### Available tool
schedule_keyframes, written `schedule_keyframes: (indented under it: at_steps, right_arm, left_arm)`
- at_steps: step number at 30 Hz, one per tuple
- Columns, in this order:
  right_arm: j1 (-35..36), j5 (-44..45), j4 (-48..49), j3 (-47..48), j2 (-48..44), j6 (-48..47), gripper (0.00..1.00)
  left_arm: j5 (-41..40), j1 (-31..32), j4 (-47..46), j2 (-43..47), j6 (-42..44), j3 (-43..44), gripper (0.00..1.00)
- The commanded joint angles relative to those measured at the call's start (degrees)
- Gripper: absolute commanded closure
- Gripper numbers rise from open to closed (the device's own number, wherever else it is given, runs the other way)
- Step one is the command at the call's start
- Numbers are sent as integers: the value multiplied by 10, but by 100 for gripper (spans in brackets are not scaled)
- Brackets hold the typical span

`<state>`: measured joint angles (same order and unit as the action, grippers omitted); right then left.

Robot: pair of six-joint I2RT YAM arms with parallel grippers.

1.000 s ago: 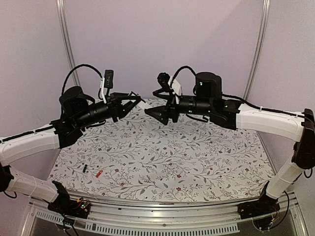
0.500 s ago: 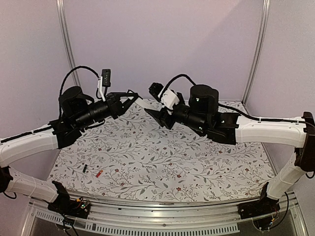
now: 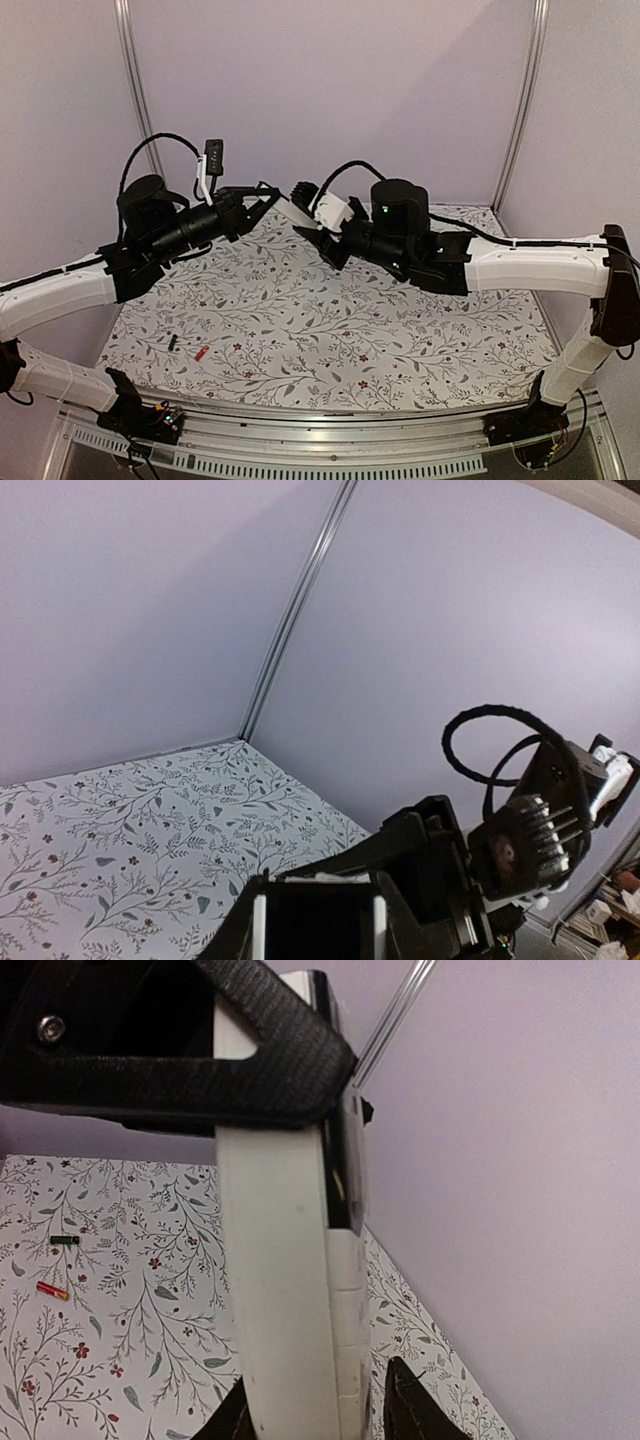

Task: Load the batteries into the remote control
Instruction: Pass from the left arm to the right, then pass from the right arm to the left

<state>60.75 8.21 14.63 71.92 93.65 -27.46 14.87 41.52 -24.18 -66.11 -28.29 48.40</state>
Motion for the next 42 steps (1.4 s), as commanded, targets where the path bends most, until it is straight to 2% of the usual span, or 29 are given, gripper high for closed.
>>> schedule_keyframes:
  at_steps: [1, 6, 7, 9, 10, 11, 14, 18, 22, 24, 28, 30, 35, 36, 39, 40, 41, 42]
  right_arm:
    - [0, 23, -29, 29, 23, -4, 66]
    - [0, 16, -47, 46, 30, 7, 83]
    - [0, 12, -53, 50, 29, 10, 89]
    - [-1, -6, -67, 57, 23, 18, 100]
    - [-4, -35, -83, 63, 19, 23, 100]
    - [-11, -87, -111, 73, 14, 25, 100]
    - [-33, -272, -238, 129, 6, 22, 100]
    - [-50, -400, -333, 188, 12, 9, 100]
    - [-50, -437, -353, 206, 18, 7, 100]
    - [-50, -444, -361, 214, 24, 7, 100]
    - [-50, -444, -381, 229, 36, 5, 100]
    - [-50, -442, -385, 232, 38, 4, 100]
    - [-50, -437, -385, 236, 38, 2, 100]
    - [-50, -429, -384, 238, 38, 2, 98]
    - [-50, -357, -336, 225, 30, 16, 52]
    - [-50, -318, -304, 204, 17, 23, 31]
    - [-48, -274, -260, 177, 7, 31, 20]
    - [-45, -230, -218, 147, -8, 37, 17]
  left_arm:
    - [9, 7, 3, 12, 10, 15, 100]
    - [11, 7, 13, 13, 20, 15, 100]
    - [12, 7, 18, 15, 29, 16, 91]
    - [22, 6, 30, 25, 62, 19, 48]
    - [31, 6, 36, 33, 89, 18, 34]
    - [39, 6, 43, 44, 115, 17, 26]
    - [65, 6, 69, 78, 179, 7, 16]
    - [144, 7, 107, 94, 233, 5, 14]
    - [154, 8, 119, 88, 240, 16, 18]
    - [154, 10, 120, 86, 245, 24, 26]
    - [154, 14, 105, 81, 241, 31, 53]
    - [162, 16, 100, 78, 242, 31, 63]
    - [162, 23, 87, 72, 233, 26, 100]
    - [160, 24, 85, 71, 227, 26, 100]
    - [138, 25, 79, 71, 203, 25, 100]
    - [119, 25, 73, 72, 190, 23, 100]
    - [94, 25, 65, 74, 169, 20, 100]
    - [58, 25, 56, 75, 144, 16, 100]
